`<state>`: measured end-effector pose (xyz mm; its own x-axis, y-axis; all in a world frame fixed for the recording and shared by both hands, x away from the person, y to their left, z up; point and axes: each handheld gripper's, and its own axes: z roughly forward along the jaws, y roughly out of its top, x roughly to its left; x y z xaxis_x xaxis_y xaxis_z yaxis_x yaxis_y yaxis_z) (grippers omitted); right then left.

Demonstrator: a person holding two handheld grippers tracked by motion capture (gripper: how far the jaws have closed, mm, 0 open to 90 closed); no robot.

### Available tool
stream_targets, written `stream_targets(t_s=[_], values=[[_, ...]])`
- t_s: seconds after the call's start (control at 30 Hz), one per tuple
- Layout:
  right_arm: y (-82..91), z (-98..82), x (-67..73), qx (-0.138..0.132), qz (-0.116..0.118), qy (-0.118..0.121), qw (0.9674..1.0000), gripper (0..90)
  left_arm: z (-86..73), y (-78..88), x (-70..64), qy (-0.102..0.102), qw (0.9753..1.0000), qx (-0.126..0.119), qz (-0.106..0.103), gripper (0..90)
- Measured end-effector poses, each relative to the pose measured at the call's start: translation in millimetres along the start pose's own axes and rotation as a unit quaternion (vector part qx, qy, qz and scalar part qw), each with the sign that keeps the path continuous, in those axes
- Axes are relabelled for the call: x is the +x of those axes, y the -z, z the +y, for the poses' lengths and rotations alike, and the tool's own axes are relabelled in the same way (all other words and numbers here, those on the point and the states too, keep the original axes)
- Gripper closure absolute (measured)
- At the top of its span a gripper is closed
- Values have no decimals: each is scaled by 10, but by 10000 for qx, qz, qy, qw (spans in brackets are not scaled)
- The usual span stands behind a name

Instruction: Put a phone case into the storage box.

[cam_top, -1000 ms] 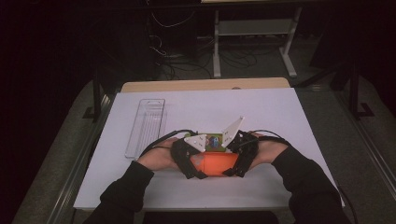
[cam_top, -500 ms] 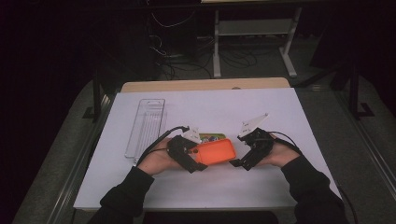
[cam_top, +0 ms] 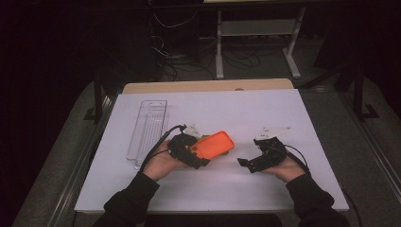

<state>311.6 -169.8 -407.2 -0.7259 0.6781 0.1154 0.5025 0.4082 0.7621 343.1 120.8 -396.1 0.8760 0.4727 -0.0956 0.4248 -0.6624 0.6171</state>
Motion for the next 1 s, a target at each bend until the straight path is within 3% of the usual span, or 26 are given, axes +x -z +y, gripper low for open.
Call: stream_targets(t_s=[0.2, 0.23, 0.27, 0.3, 0.33, 0.37, 0.4, 0.43, 0.5, 0.57, 0.63, 0.67, 0.73, 0.87, 0.9, 1.0], values=[[-18, -72, 47, -213, -115, -134, 9996, 0, 6, 15, 9, -54, 10000, 47, 0, 161], [-24, -79, 49, -227, -102, -143, 9996, 0, 6, 11, 8, -21, 10000, 24, -14, 160], [-30, -81, 54, -240, -132, -96, 9996, 0, 5, -8, -12, 141, 9998, -112, -10, 160], [-35, -80, 59, -258, -198, -5, 9995, 0, 5, -5, -11, 120, 9999, -83, -16, 160], [-41, -80, 62, -281, -224, 11, 9994, 0, 6, 13, 10, -37, 10000, 32, -21, 160], [-48, -80, 58, -273, -267, -14, 9993, 0, 6, -1, -12, 139, 9998, -125, -19, 160], [-52, -79, 57, -281, -286, -14, 9992, 0, 6, -1, -12, 139, 9998, -125, -19, 160], [-54, -77, 57, -286, -296, -10, 9992, 0, 9, 23, 20, -31, 10000, 0, -3, 160], [-60, -76, 60, -296, -318, 3, 9991, 0, 7, 23, 22, -21, 10000, -12, -6, 160], [-74, -72, 83, -303, -374, 227, 9986, 0, 1, 9, 0, 171, 9997, -169, -18, 160], [-77, -67, 111, -283, -402, 334, 9982, 0, 1, 23, 6, 158, 9998, -152, -17, 160], [-77, -67, 111, -283, -402, 334, 9982, 0, 3, 43, 25, 26, 10000, -63, -22, 160], [-85, -61, 133, -287, -482, 447, 9974, 0, 7, 54, 34, -32, 10000, -39, -23, 160], [-88, -52, 159, -255, -545, 669, 9959, 0, 8, 60, 38, -63, 10000, -38, -26, 160], [-93, -57, 166, -214, -651, 833, 9942, 0, 8, 60, 35, -44, 10000, -42, -32, 160], [-98, -62, 177, -171, -702, 929, 9930, 0, 8, 58, 38, -73, 10000, -30, -37, 160]])
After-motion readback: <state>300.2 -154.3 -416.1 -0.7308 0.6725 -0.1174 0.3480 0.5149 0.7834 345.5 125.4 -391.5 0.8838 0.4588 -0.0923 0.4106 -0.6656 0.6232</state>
